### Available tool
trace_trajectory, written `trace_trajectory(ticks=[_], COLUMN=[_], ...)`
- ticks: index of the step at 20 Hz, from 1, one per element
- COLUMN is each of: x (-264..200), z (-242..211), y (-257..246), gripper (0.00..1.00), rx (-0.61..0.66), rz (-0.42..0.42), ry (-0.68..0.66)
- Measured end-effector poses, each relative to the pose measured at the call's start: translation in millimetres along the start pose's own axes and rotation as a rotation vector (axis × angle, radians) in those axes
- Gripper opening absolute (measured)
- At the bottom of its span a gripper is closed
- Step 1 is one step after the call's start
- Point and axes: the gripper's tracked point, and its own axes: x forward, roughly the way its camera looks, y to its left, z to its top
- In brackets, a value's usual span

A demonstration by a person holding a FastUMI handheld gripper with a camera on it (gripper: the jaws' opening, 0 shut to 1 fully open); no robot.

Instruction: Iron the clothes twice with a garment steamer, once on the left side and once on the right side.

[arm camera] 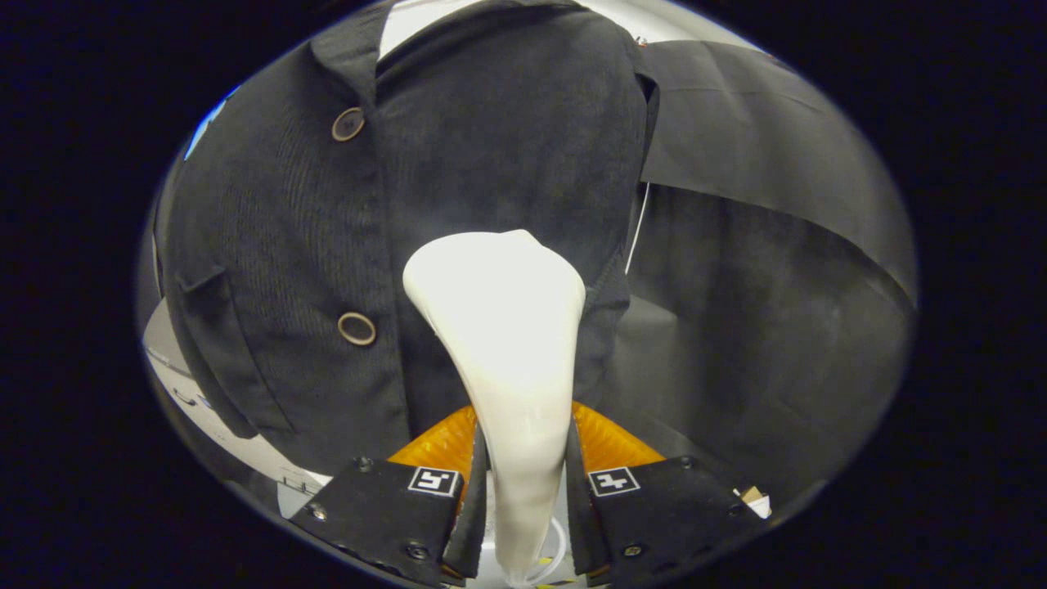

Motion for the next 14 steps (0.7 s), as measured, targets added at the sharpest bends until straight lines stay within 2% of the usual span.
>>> trace_trajectory(ticks=[14], x=[1.1], z=[-7.8], y=[0.7], gripper=[0.44], rx=[0.012], rz=[0.021], ry=[0.148])
